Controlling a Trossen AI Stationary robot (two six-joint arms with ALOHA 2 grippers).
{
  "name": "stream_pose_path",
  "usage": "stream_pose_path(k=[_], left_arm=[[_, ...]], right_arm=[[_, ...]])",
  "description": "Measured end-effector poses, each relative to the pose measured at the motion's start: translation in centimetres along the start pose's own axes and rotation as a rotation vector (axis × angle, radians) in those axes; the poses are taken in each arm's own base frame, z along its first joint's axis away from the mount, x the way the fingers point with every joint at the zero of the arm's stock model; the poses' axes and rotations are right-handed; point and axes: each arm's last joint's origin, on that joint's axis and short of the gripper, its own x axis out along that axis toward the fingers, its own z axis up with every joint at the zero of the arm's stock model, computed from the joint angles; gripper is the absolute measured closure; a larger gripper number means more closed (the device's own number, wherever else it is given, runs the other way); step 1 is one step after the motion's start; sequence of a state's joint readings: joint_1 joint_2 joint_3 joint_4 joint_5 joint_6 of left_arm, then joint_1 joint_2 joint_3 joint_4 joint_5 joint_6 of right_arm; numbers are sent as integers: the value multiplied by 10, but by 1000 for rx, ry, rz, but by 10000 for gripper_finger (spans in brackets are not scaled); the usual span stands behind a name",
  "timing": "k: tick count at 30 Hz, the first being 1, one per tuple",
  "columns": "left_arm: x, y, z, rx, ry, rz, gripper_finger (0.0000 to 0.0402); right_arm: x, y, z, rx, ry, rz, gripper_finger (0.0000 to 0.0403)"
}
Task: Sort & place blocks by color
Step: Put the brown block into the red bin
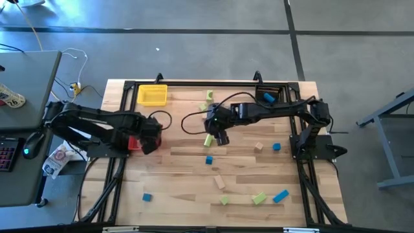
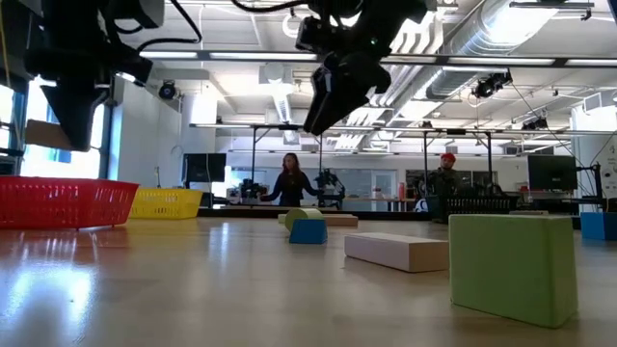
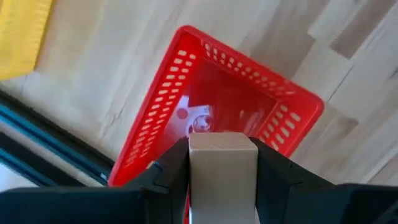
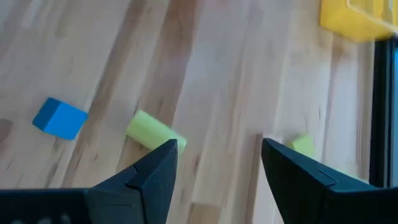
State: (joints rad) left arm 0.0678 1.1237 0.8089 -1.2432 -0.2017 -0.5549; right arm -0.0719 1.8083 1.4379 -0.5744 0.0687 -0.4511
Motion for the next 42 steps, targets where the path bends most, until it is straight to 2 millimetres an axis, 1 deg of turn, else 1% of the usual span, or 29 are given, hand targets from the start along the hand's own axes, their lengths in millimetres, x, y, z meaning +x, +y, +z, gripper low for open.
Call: stream_pose_path(k=[6,13,17,24,28,31,36,42], left_arm=[[6,5,7,99,58,-38,289],[15,8,15,137,110,-52,288],[22,8,20,155,150,-68,277],[38,3,32,180,204,-64,266],[46,0,34,186,249,-52,265],[51,-1,36,189,276,-44,264],[53,-3,36,181,297,-49,263],[54,-3,36,161,310,-69,263]], right_arm=[[9,5,-2,-117,-12,96,182],[22,10,-3,-199,-2,134,182],[28,16,-1,-239,-15,153,182],[47,26,-2,-263,3,177,182],[53,28,-2,-280,4,180,182],[53,29,-2,-301,2,182,182],[53,29,-2,-327,1,183,182],[66,29,-8,-338,43,182,182]])
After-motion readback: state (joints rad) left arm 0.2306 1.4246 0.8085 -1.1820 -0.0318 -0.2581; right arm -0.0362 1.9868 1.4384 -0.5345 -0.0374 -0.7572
